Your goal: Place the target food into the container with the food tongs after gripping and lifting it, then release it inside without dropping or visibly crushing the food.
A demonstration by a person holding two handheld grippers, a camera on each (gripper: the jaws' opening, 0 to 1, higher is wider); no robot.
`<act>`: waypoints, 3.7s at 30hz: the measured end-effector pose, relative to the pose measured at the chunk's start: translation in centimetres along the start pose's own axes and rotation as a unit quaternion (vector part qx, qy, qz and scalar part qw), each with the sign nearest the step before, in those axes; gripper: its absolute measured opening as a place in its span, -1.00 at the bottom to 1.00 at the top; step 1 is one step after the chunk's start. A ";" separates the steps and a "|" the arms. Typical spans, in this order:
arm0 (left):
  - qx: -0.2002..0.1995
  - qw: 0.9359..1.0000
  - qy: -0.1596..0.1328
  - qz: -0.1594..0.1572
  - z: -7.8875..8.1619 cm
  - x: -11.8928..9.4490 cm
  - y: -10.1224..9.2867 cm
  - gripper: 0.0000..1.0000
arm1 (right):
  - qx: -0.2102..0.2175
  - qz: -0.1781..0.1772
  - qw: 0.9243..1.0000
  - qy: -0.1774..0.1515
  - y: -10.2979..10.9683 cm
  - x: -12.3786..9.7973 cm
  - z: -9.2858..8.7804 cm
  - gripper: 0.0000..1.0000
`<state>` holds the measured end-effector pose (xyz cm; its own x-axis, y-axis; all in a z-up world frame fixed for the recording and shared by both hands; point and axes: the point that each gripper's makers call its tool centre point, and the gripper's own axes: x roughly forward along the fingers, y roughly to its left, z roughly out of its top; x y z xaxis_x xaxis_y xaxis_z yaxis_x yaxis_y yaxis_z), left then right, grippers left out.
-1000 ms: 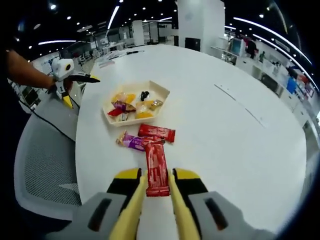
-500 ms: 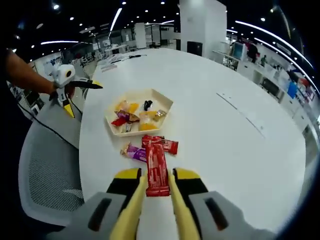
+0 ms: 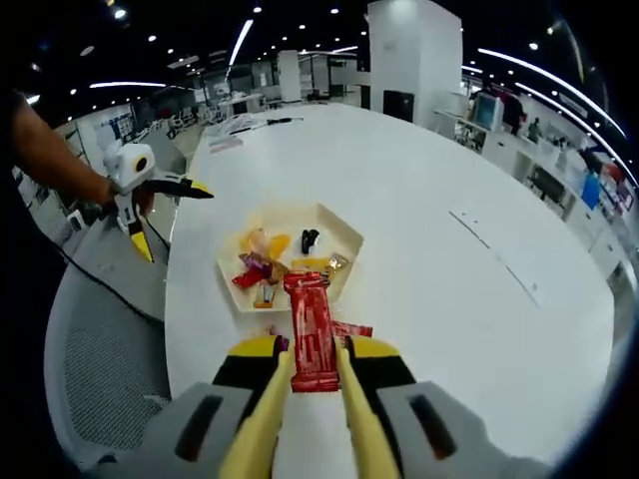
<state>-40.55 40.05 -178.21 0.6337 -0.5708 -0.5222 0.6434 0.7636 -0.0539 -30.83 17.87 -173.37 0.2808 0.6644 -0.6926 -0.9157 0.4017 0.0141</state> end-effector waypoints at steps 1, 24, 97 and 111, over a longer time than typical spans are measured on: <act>0.001 1.000 -0.001 -0.001 0.0 0.0 -0.1 0.99 | 0.000 0.000 1.000 0.000 0.0 0.2 0.4 -0.52; 0.008 0.999 -0.004 -0.036 0.0 0.0 -1.3 0.99 | -0.028 -0.002 1.000 -0.006 1.7 7.7 9.4 -0.51; 0.004 0.999 -0.034 -0.022 0.9 -0.5 -0.3 0.99 | -0.032 -0.070 0.997 -0.019 -0.1 1.4 1.2 -0.44; 0.003 0.999 -0.030 -0.029 0.8 -0.4 -0.7 0.99 | 0.001 -0.055 0.998 -0.017 -0.2 2.6 -2.0 -0.44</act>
<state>-40.92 39.49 -177.27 0.6191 -0.6315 -0.4669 0.6824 0.7268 -0.0782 -30.50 18.26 -176.66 0.3887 0.6377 -0.6650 -0.8788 0.4736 -0.0595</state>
